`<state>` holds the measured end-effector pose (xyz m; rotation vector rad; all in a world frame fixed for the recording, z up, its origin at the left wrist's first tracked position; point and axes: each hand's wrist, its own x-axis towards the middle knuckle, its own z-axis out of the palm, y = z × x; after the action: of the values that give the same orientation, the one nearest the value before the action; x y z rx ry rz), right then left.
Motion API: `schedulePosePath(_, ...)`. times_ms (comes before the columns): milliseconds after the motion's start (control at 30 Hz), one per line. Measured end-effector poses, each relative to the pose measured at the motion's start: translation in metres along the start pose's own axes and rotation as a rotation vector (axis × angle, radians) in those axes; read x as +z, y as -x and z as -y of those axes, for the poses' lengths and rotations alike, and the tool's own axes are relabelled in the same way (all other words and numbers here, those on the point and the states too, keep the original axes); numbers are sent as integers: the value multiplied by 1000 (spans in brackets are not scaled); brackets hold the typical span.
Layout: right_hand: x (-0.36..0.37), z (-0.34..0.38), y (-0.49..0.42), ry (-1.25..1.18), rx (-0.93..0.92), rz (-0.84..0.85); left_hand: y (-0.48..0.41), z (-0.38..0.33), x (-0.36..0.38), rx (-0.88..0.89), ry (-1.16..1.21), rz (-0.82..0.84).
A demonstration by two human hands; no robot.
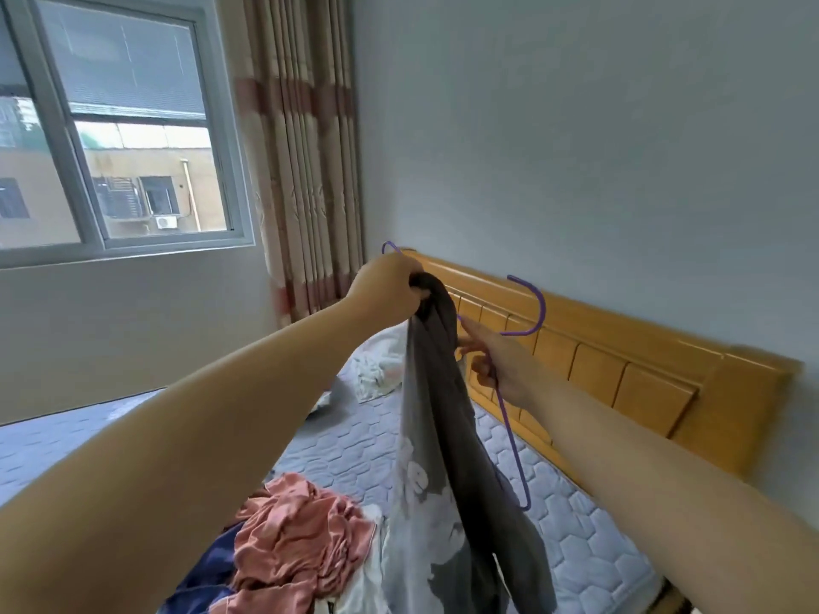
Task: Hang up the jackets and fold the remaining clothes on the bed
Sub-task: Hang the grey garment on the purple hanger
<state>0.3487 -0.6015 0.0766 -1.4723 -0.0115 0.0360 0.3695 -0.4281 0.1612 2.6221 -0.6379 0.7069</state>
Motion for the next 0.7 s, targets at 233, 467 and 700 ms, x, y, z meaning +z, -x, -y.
schedulePosePath(233,-20,19,2,306,-98,-116,-22,-8,7,-57,108,-109)
schedulePosePath(467,-20,14,4,252,-79,-121,-25,-27,15,-6,215,-122)
schedulePosePath(700,-18,0,17,323,-73,-124,-20,-29,22,12,241,-102)
